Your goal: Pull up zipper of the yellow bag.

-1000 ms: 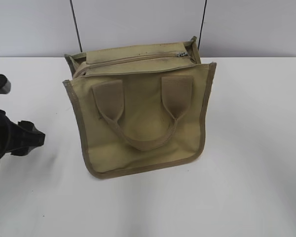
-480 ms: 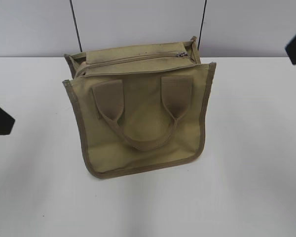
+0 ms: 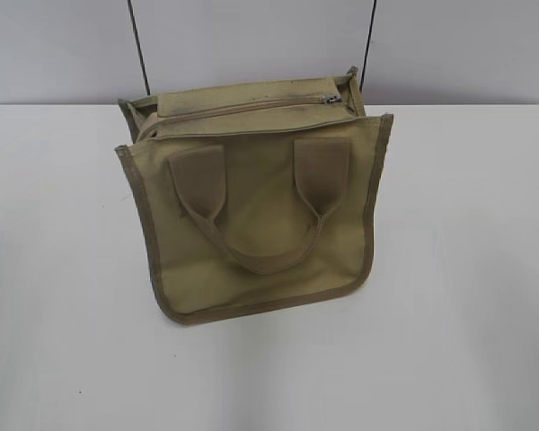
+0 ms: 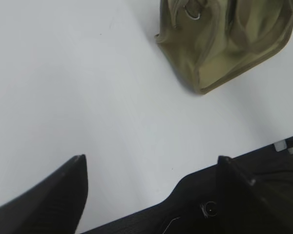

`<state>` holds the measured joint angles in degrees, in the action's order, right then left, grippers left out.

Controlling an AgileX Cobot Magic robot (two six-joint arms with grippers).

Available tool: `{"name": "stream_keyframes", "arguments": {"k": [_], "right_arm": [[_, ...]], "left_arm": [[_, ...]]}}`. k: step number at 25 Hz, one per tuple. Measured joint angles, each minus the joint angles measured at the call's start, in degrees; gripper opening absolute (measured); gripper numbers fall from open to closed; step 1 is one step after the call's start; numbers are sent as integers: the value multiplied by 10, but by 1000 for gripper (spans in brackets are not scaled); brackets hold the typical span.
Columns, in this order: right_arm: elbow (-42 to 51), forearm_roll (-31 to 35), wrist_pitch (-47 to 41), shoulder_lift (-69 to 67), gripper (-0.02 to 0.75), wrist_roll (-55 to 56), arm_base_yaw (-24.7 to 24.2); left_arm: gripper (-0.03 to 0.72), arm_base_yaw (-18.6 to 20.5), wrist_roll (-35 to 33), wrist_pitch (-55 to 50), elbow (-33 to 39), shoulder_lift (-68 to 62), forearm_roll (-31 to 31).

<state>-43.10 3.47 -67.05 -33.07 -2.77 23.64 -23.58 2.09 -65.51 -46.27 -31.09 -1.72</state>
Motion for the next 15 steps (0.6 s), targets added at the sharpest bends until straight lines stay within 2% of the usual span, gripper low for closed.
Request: {"name": "stream_keyframes", "arguments": {"k": [2,9,15], "right_arm": [[41,0,-9,52,608,1,0],[132,-1,-22,192,608,1,0],[143,0,-2,212,589,-1,0]], "left_arm": [[613,0,0,-25,12,39,17],[590,0,-5,-28,97,129,17],[582,0,-32,24,139,140,1]]}}
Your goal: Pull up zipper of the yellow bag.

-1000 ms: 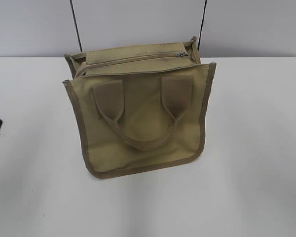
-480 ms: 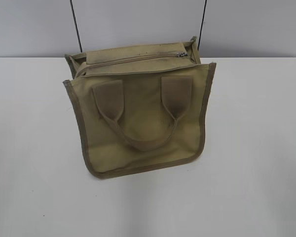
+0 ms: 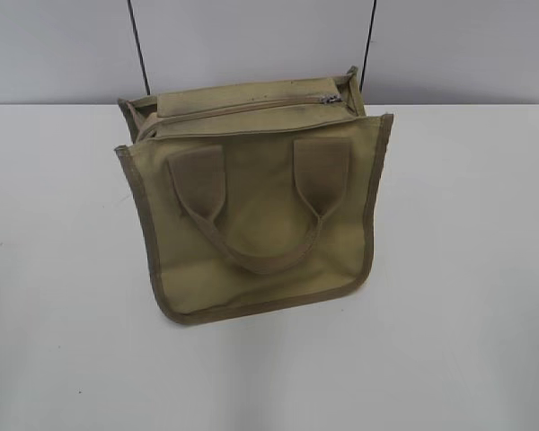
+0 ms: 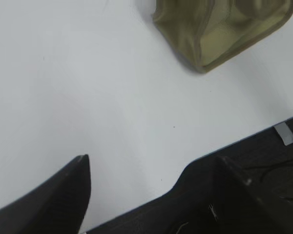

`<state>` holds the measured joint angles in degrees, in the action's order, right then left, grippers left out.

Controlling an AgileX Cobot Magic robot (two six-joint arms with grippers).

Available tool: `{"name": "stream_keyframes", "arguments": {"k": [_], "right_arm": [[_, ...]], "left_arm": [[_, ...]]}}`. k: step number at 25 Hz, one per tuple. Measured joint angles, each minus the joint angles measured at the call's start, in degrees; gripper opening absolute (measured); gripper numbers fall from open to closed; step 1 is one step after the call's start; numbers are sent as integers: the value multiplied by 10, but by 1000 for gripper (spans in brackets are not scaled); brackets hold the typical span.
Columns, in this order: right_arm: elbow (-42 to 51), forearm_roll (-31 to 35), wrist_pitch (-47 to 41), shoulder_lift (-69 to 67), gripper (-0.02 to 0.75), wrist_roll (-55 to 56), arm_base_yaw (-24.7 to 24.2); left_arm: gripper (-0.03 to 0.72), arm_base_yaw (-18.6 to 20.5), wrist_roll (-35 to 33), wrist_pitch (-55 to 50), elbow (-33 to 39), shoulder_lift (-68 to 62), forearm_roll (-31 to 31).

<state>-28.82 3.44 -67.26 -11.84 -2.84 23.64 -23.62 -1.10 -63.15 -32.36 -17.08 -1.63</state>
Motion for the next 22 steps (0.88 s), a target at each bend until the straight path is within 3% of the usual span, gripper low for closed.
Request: {"name": "stream_keyframes", "arguments": {"k": [5,17,19,22], "right_arm": [[19,4,38,0,585,-4,0],[19,5,44,0,585,-5,-1],[19,10,44,0,585,-5,-10],[20,21,45,2,585,-5,-50]], "left_arm": [[580,0,-43,23,12,0,-25],[529,1,-48,28,12,3,-26],[529,13,-48,28,12,9,-28],[529,62,-48,28,12,21,-28]]}}
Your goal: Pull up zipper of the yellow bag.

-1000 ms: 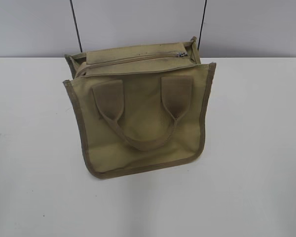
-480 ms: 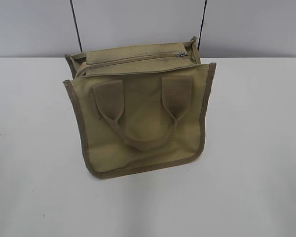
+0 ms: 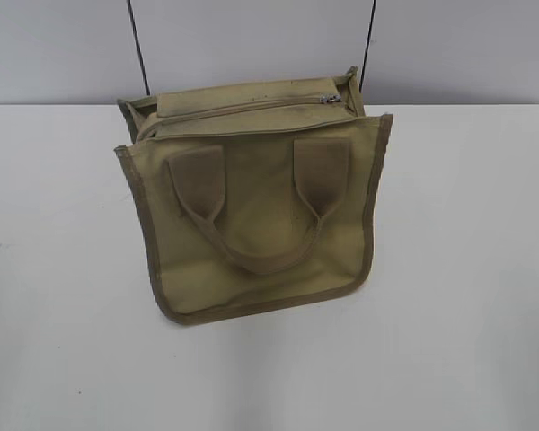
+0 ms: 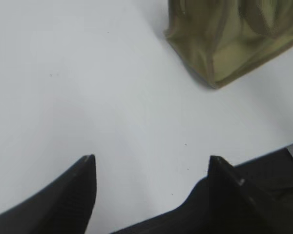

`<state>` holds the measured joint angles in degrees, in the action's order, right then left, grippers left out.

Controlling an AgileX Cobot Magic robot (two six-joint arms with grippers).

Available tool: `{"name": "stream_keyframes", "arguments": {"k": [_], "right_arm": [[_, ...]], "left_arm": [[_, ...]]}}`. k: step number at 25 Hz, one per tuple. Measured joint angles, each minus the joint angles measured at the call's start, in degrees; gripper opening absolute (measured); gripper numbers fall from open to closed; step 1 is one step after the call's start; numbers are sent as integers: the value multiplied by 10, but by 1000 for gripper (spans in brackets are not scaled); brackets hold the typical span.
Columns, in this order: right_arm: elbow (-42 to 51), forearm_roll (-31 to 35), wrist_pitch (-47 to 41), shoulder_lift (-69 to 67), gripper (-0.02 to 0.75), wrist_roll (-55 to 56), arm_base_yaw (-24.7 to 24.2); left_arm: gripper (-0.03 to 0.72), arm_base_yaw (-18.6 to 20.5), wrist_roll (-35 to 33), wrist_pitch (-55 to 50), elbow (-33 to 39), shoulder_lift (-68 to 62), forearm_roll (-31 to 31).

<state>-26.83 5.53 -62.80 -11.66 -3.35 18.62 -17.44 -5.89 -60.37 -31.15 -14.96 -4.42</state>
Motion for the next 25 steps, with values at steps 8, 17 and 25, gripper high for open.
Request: {"name": "stream_keyframes", "arguments": {"k": [8,17,25], "right_arm": [[0,25,0,8,584,0,-158],[0,36,3,119,585,0,-227],[0,39,3,119,585,0,-228]], "left_arm": [[510,140,0,0,0,88,0],[494,155,0,0,0,153,0],[493,156,0,0,1,154,0]]}}
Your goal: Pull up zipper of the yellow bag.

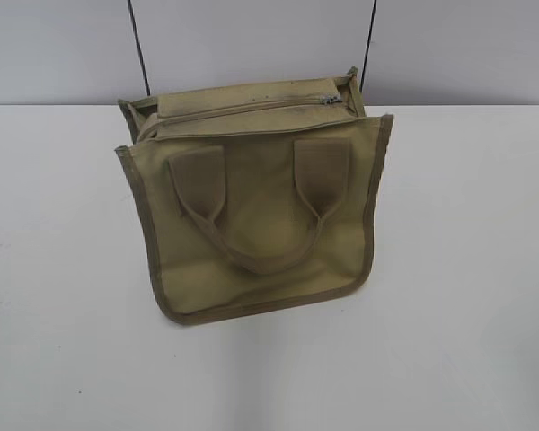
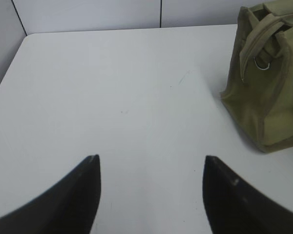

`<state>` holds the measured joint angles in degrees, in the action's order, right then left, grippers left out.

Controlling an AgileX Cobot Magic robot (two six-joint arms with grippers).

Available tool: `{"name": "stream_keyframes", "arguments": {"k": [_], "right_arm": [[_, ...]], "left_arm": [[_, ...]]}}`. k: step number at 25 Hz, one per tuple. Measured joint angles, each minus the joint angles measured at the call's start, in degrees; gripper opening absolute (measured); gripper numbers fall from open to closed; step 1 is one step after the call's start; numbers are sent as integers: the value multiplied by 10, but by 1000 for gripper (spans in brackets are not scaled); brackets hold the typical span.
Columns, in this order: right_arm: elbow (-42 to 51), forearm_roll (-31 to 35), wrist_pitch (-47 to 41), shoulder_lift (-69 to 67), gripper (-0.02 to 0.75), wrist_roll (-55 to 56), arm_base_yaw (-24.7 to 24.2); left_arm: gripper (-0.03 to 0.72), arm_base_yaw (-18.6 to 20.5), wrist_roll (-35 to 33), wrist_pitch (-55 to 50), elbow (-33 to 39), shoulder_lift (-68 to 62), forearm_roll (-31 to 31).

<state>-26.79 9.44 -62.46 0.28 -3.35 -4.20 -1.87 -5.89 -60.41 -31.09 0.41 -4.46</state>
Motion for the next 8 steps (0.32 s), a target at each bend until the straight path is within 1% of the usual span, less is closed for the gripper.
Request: {"name": "stream_keyframes", "arguments": {"k": [8], "right_arm": [[0,0,0,0,585,0,0]], "left_arm": [[477,0,0,0,0,1,0]]}}
